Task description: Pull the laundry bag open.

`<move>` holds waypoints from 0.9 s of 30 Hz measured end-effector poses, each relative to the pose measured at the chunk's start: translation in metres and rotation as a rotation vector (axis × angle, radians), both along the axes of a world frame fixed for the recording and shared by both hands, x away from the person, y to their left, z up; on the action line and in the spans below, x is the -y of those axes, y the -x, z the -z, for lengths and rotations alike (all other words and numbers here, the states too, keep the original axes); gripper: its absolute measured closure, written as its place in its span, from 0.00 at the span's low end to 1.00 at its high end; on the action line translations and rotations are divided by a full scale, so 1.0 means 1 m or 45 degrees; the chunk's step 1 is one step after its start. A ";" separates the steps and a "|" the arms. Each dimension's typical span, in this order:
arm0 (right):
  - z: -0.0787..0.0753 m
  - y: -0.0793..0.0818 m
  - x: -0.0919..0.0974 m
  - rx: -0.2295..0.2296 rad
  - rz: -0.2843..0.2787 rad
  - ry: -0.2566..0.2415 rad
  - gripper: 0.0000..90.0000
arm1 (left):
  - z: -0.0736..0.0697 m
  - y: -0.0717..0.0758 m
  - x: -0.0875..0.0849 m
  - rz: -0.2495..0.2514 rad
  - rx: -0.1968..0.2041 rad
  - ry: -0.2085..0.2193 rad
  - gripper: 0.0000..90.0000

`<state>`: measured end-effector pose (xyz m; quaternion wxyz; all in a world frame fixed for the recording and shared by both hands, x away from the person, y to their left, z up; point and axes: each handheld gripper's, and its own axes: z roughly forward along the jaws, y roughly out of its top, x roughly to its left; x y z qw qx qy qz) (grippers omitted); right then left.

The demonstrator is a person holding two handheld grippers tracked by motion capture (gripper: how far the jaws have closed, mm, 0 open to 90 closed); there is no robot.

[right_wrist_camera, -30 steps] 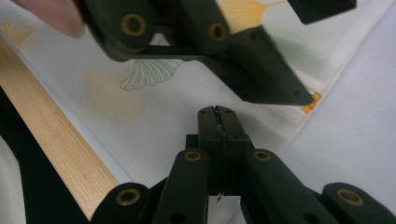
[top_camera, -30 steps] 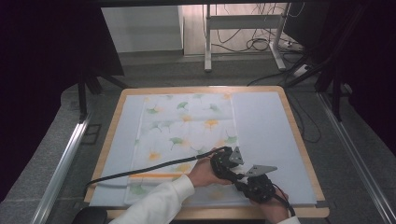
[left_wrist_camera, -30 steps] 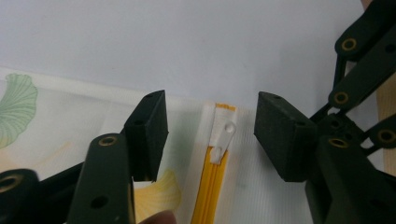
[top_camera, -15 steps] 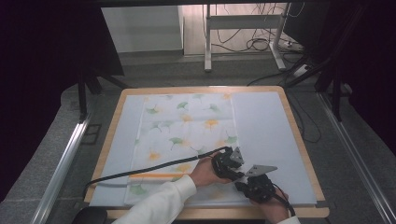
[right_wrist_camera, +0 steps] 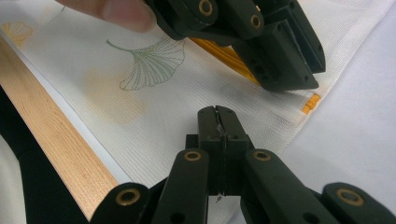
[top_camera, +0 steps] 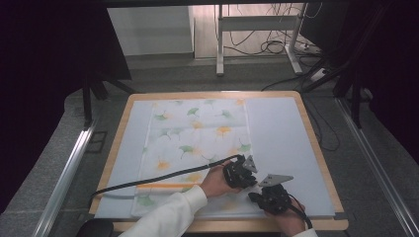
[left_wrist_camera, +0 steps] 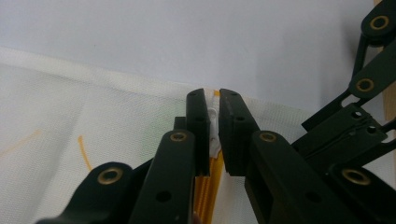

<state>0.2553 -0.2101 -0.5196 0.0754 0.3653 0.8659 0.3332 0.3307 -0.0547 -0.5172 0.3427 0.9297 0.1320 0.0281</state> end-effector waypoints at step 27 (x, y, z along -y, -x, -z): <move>-0.002 -0.007 0.002 0.002 0.039 0.007 0.99 | 0.005 -0.005 -0.005 -0.072 -0.072 0.066 0.98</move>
